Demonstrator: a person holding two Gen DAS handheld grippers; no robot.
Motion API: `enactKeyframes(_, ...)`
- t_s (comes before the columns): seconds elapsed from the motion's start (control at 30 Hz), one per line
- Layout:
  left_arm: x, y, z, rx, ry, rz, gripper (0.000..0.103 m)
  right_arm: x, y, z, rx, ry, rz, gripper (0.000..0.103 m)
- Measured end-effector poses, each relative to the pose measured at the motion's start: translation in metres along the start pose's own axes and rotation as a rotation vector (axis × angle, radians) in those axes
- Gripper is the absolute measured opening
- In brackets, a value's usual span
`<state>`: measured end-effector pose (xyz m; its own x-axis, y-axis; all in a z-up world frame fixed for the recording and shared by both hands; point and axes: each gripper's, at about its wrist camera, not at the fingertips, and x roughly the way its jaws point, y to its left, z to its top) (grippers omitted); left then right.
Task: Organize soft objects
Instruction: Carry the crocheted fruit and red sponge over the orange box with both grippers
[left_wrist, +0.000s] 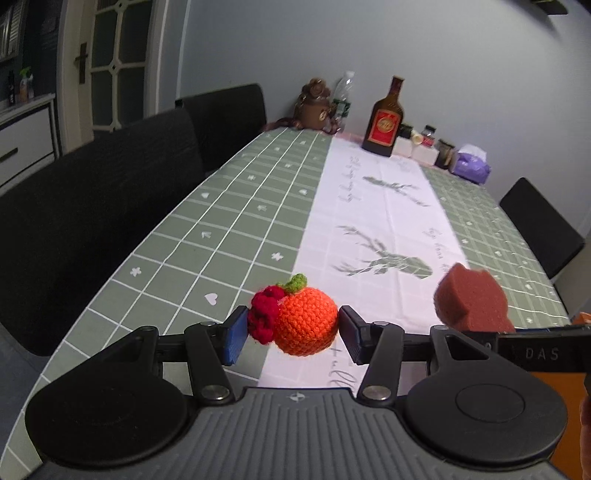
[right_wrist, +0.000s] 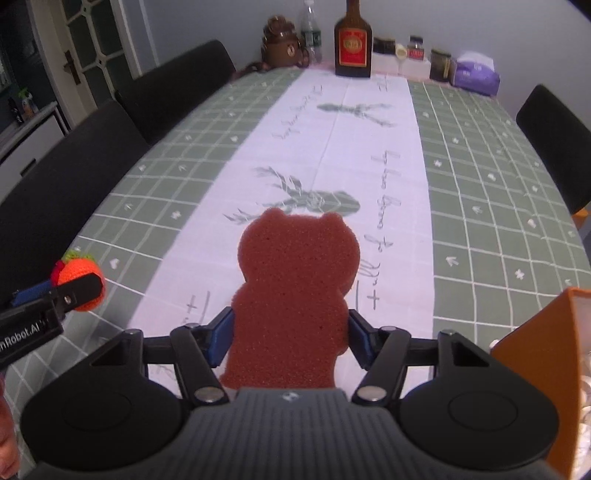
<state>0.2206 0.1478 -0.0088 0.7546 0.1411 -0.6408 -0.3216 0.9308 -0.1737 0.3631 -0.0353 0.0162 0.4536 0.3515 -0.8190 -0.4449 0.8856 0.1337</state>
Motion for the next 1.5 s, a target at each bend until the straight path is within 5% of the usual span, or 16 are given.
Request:
enactKeyframes(0.53, -0.128, -0.106, -0.020, 0.236, -0.118, -0.319, 0.060, -0.176, -0.048, -0.068, -0.018, -0.187, -0.006, 0.063)
enactKeyframes(0.93, -0.149, -0.237, -0.078, 0.694, -0.077, -0.576, 0.060, -0.244, -0.149, -0.140, 0.045, -0.154, -0.219, 0.063)
enactKeyframes(1.2, -0.112, -0.299, -0.102, 0.898, 0.005, -0.561, 0.060, -0.230, -0.194, -0.135, 0.064, -0.143, -0.295, 0.064)
enactKeyframes(1.5, -0.063, -0.329, -0.125, 1.168, 0.046, -0.437, 0.060, -0.168, -0.225, -0.118, 0.090, -0.036, -0.230, 0.064)
